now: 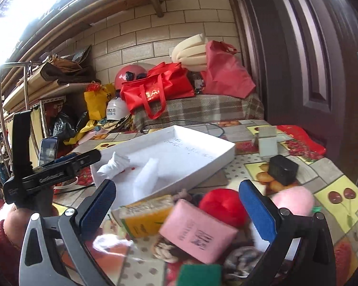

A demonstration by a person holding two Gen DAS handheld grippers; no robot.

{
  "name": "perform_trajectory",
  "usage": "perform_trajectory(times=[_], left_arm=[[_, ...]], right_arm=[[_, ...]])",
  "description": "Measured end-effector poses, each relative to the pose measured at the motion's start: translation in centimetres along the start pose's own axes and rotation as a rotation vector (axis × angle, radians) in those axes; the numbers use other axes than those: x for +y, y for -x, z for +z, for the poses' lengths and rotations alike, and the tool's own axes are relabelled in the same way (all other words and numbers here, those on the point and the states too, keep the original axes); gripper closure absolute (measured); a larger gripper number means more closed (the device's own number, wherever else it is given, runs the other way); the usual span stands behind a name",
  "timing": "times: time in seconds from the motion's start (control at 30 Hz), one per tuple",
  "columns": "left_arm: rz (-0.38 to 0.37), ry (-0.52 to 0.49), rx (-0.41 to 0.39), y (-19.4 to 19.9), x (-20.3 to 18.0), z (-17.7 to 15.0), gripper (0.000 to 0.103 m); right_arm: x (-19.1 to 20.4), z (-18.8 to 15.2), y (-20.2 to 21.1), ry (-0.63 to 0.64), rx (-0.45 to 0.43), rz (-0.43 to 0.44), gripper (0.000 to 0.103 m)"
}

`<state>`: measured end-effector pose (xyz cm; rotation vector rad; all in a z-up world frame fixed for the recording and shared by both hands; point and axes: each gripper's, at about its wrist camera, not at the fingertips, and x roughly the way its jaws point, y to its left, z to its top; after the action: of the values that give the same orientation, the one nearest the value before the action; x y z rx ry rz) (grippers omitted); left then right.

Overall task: Organize soft objects
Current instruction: 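Open both tools to drop the sock and foam sheet into the box, then grasp the yellow-striped package with the left tool while the right tool grasps another foam sheet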

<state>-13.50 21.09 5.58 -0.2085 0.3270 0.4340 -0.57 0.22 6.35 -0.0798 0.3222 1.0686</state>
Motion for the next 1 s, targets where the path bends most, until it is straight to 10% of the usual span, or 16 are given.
perform_trajectory(times=[0.2, 0.43, 1.0], left_arm=[[-0.113, -0.307, 0.108, -1.0, -7.2, -1.4, 0.002], [-0.095, -0.422, 0.247, -3.5, -9.6, -3.1, 0.055], [-0.236, -0.381, 0.351, -4.4, -12.5, -4.3, 0.055]], right_arm=[[-6.4, -0.2, 3.3, -0.043, 0.012, -0.117, 0.000], [-12.1, -1.1, 3.0, -0.188, 0.151, -0.068, 0.000], [-10.4, -2.8, -3.2, -0.201, 0.404, -0.005, 0.012]])
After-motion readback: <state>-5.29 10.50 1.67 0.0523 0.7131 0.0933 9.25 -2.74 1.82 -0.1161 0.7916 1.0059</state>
